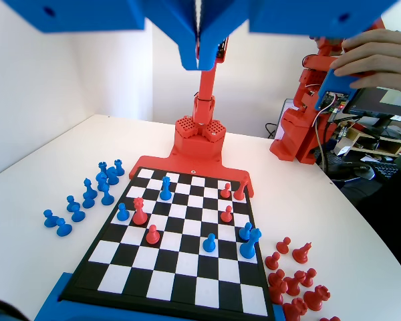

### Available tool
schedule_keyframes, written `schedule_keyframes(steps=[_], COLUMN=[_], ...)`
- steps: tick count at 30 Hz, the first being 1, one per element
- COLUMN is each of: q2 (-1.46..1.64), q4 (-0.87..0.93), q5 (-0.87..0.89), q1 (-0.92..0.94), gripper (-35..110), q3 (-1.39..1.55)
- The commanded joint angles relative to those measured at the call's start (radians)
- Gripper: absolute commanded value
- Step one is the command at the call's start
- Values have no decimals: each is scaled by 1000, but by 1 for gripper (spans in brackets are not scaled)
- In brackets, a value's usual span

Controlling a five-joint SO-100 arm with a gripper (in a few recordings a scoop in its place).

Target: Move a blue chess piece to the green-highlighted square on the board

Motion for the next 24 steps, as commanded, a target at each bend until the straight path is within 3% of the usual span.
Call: schedule_keyframes(steps=[1,24], q2=[3,-3], q4=[-17,-23], q5=[6,8], q1=[2,-6], gripper=[1,1], q3=[5,-14])
